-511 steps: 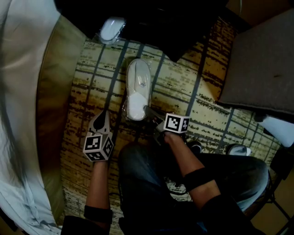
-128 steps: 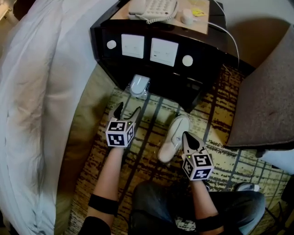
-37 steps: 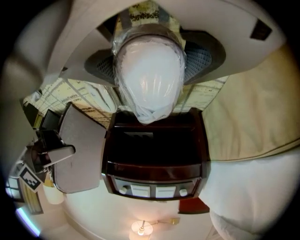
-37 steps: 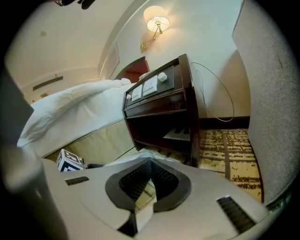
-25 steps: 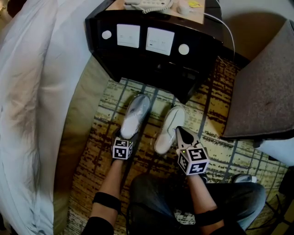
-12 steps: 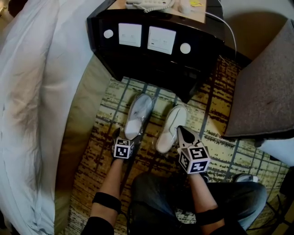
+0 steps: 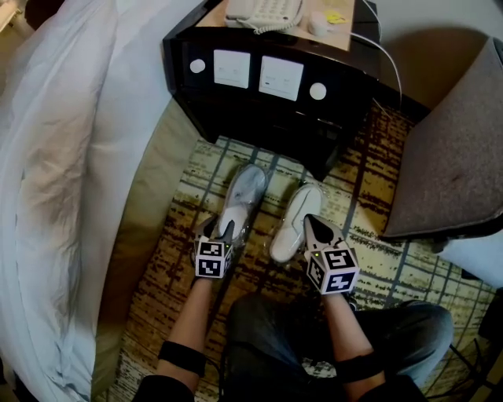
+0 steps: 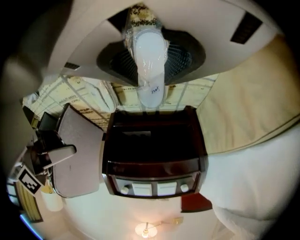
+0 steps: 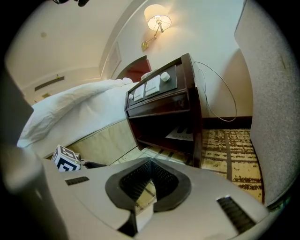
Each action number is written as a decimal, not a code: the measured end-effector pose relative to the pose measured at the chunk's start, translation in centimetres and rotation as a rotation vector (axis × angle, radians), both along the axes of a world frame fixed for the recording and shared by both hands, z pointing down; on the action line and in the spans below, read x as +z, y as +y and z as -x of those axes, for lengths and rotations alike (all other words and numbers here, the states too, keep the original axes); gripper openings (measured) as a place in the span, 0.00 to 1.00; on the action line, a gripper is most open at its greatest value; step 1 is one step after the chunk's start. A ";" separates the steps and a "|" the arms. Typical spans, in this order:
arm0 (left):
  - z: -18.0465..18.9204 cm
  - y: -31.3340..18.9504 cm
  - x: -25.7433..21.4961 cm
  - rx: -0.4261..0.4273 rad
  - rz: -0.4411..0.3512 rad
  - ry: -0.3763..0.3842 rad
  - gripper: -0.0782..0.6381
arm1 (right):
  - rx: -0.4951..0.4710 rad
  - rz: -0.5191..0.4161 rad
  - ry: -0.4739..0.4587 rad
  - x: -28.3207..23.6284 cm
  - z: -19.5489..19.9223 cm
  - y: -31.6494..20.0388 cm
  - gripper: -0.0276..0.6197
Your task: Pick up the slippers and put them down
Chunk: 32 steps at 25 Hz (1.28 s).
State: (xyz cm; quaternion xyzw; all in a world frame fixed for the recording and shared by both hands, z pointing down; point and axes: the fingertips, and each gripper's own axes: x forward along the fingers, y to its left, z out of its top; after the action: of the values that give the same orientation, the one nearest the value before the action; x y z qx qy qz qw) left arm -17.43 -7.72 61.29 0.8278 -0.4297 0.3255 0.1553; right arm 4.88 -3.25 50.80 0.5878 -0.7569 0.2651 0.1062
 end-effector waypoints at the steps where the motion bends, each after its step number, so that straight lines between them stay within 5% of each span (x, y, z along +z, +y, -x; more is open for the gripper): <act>1: 0.3 -0.2 -0.9 -0.012 -0.029 0.005 0.32 | -0.002 -0.004 0.001 -0.4 0.0 0.0 0.04; 8: -0.8 0.1 -10.9 -0.045 -0.151 0.112 0.11 | -0.013 -0.044 0.019 -4.1 -0.5 0.5 0.04; 16: -0.7 1.6 -20.8 -0.138 -0.242 0.231 0.11 | -0.038 -0.117 0.039 -10.1 -2.4 2.5 0.04; 32: 5.8 6.4 -33.9 -0.284 -0.355 0.221 0.11 | -0.108 -0.253 0.095 -22.7 -5.6 1.8 0.04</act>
State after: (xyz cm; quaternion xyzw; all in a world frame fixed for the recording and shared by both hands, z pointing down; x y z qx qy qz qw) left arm -23.21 -1.27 27.43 0.8039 -0.5726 0.1274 0.0980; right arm 10.47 -1.43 28.05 0.5671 -0.8087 0.1333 0.0812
